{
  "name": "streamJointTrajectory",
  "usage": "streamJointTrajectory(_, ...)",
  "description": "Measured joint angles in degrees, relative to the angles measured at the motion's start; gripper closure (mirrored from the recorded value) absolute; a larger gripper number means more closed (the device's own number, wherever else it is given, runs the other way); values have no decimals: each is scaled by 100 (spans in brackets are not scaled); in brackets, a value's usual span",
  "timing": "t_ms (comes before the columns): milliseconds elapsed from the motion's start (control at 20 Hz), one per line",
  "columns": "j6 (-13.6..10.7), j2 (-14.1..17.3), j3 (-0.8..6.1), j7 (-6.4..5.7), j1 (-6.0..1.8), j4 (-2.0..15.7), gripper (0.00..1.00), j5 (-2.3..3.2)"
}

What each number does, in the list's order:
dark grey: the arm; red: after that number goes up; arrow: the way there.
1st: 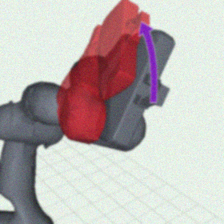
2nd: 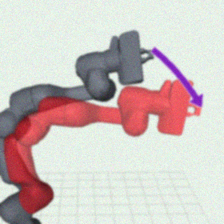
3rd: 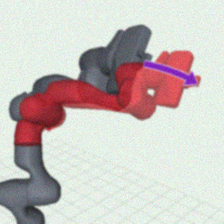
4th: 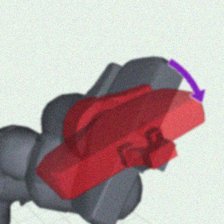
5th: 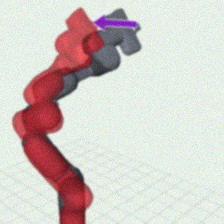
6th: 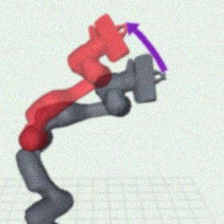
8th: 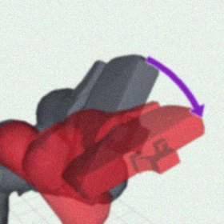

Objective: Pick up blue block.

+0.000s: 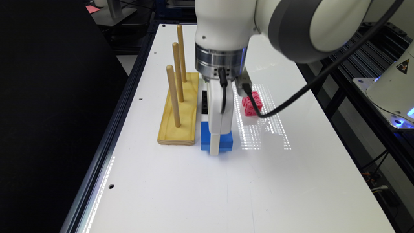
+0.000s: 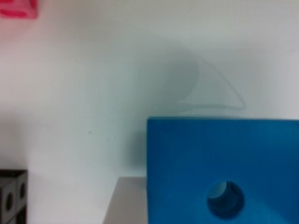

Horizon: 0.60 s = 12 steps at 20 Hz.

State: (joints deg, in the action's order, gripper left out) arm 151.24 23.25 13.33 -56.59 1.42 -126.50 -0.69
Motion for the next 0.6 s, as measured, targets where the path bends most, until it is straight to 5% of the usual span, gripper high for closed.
streamJointTrajectory(600,-779,-759,51,-113,1,-4,100,0)
